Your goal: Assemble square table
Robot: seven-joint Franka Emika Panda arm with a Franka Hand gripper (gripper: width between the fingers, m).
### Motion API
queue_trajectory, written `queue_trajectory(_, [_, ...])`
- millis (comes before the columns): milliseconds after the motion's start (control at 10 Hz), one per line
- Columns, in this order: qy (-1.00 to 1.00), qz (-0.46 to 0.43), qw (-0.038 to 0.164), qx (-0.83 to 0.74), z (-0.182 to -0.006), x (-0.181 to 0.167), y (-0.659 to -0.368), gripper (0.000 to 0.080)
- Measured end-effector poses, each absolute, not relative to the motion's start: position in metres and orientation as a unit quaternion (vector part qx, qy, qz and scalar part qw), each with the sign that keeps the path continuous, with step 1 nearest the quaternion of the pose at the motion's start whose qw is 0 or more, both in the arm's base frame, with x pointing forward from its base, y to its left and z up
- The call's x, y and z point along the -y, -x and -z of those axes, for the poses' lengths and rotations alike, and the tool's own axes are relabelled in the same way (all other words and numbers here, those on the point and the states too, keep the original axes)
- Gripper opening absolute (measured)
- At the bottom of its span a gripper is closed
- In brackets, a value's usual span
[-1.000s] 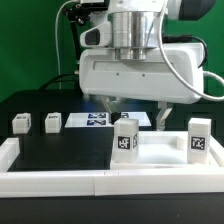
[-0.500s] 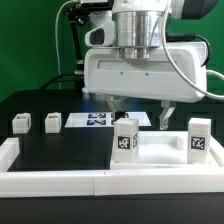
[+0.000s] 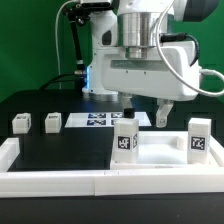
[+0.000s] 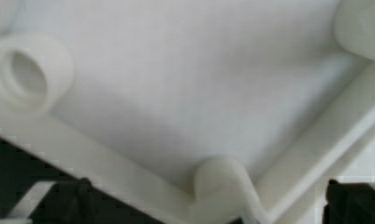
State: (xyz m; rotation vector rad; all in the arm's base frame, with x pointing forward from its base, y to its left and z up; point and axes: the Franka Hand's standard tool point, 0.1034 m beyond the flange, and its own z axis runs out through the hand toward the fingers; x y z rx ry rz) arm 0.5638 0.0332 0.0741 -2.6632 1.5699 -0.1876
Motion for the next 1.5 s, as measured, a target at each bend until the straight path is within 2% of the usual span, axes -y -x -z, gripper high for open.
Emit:
queue_trajectory(100, [0.846,0.062,0.027,-0.528,-0.070,-0.038,-0.558,0.0648])
queue_trajectory(600, [0.851,0.063,0.027,-0.520,-0.070,-0.038,-0.559,0.0648])
queue_trajectory(800, [0.797,0.052,0.026,-0.601,-0.066,-0.045,-0.538,0.0648])
queue_trajectory(1200, [0.736,0.051,0.036,-0.674,-0.044,-0.045,-0.503,0.0648])
queue_trajectory(1500, [0.741,0.046,0.034,-0.670,-0.043,-0.047,-0.502,0.0648])
